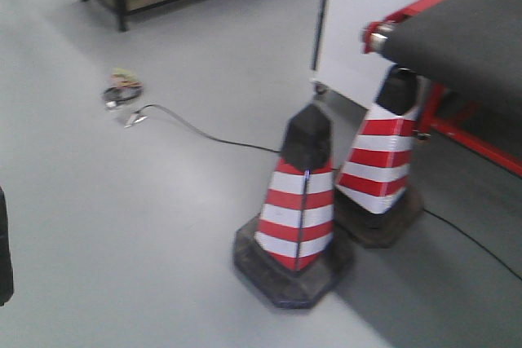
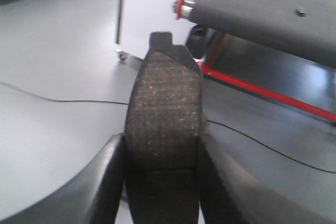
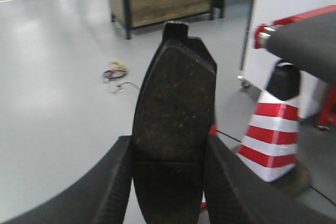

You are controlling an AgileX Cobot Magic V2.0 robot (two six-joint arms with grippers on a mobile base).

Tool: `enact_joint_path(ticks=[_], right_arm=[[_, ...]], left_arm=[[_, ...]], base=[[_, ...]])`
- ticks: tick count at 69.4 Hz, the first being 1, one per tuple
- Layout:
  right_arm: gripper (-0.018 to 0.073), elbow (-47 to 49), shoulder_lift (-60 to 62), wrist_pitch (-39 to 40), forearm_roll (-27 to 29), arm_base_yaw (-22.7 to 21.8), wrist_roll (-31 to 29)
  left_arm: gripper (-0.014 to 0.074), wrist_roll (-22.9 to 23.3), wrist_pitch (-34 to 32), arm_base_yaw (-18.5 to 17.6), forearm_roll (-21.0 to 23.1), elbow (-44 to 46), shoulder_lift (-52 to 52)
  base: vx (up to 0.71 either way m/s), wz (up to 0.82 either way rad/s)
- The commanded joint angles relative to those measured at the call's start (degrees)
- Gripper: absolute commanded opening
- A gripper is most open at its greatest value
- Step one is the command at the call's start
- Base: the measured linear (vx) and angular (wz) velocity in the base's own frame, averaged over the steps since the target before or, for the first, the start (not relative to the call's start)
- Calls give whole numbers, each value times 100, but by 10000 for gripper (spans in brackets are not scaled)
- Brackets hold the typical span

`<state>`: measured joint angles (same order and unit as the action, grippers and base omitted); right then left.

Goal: Move and align brake pads A on conveyor
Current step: 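Turn the base past the striped cones toward the black conveyor belt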

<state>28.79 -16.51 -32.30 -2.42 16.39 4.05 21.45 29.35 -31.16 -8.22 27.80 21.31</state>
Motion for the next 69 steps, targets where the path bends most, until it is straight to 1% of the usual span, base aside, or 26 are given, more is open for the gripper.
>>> enact_joint_path(ticks=[1,54,69], right_arm=[[-2,170,-66,563,-43,-16,-43],[-2,170,-66,563,-43,-16,-43],[-2,170,-66,563,-43,-16,-43]], left_arm=[[-6,6,-516,-34,-23,173,55],[-6,6,-516,-34,-23,173,55],[-6,6,-516,-34,-23,173,55]], base=[[18,-73],[17,-77],[13,-65]])
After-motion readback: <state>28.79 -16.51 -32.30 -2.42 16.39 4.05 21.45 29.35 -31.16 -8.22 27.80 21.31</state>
